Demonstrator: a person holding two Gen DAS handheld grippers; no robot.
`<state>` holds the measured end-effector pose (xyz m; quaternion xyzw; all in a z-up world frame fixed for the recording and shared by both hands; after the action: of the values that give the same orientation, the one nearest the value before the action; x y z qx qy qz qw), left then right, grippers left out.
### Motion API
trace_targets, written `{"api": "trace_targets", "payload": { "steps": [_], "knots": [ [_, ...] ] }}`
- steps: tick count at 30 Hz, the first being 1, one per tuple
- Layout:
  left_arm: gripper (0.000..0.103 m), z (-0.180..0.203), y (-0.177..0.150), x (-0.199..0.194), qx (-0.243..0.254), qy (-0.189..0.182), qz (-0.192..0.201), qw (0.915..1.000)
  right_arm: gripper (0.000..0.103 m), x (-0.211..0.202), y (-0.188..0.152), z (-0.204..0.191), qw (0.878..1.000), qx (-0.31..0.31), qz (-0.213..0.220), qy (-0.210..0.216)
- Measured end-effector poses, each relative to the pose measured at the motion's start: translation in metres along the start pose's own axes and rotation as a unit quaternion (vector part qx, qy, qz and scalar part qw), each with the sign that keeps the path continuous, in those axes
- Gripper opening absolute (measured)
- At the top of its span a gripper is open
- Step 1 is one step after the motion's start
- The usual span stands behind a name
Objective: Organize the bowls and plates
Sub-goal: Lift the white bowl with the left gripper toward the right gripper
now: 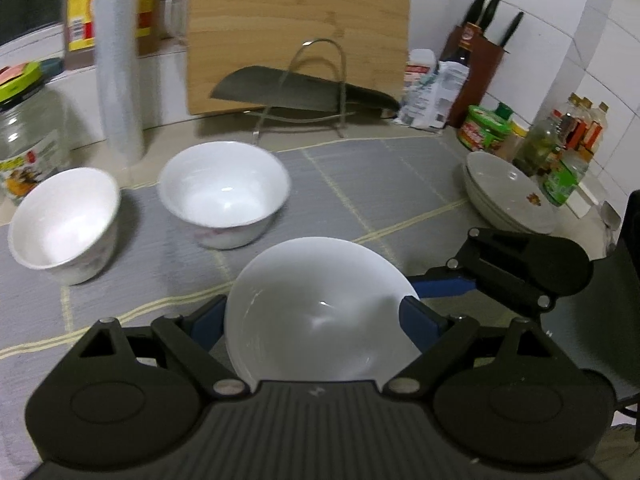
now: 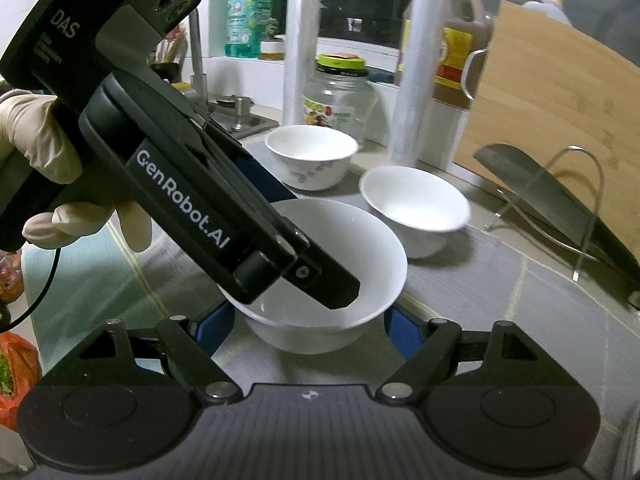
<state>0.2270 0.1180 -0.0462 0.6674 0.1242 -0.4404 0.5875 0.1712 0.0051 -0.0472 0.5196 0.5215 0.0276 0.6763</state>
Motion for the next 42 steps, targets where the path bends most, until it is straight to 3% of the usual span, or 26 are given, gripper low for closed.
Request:
{"api": "trace_targets", "payload": {
  "steps": [15,35,36,38,42],
  "knots": [
    [0.090,0.058,0.012,0.021,0.014,-0.027,-0.004,0.9995,0.085,-0.040,-0.035,0.030,0.999,0.017,-0.016,-0.023],
    [0.092,0.069,0.004,0.036,0.004,-0.027,-0.021,0.9994,0.086,-0.038,-0.048,0.041,0.999,0.029,-0.043,-0.007],
    [0.092,0.069,0.003,0.036,0.006,-0.025,-0.020,0.9995,0.087,-0.037,-0.049,0.041,0.999,0.029,-0.045,-0.008],
    [0.096,0.069,0.002,0.034,0.010,-0.019,-0.013,0.9997,0.101,-0.039,-0.050,0.041,0.999,0.026,-0.038,-0.014],
    [0.098,0.066,0.000,0.027,0.004,-0.002,0.003,1.0000,0.103,-0.046,-0.047,0.044,0.999,0.030,-0.025,-0.011]
  ]
}}
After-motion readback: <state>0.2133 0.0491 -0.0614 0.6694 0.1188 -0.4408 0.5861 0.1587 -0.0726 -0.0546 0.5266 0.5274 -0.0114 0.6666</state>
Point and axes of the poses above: each gripper's, at about its wrist camera, not at the fingertips, and x roughly the way its jaws point, z to its right, y to its top, the point moved 1 cm from there along x, roughly the way its jaws point, and after that the axes turned 11 degrees about y, right-handed, at the moved point
